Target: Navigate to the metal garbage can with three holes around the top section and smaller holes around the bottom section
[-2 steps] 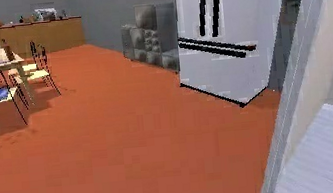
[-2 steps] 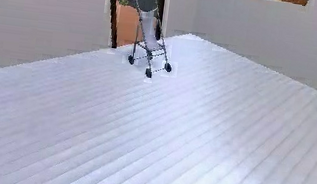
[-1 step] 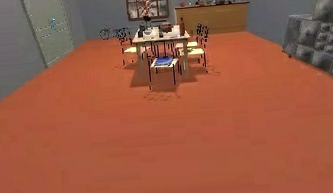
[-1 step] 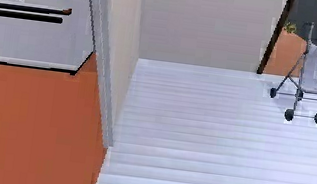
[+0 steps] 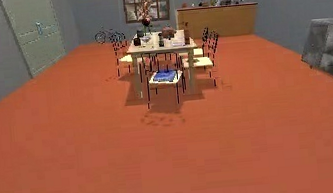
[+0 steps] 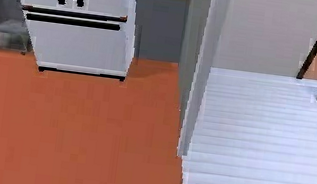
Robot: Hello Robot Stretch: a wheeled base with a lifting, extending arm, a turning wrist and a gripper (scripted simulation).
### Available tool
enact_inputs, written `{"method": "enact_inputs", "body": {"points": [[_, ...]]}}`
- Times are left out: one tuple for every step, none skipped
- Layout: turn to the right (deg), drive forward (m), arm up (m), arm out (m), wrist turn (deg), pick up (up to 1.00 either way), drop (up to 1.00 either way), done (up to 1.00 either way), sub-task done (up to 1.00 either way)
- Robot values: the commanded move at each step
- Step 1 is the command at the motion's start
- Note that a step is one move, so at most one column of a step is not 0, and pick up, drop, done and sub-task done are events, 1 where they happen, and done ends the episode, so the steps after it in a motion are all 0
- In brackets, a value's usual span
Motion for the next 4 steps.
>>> {"method": "enact_inputs", "body": {"points": [[-42.0, 0.0, 0.0, 0.0, 0.0, 0.0, 0.0, 0.0, 0.0], [0.0, 0.5, 0.0, 0.0, 0.0, 0.0, 0.0, 0.0, 0.0], [-33.0, 0.0, 0.0, 0.0, 0.0, 0.0, 0.0, 0.0, 0.0], [-3.0, 0.0, 0.0, 0.0, 0.0, 0.0, 0.0, 0.0, 0.0]]}}
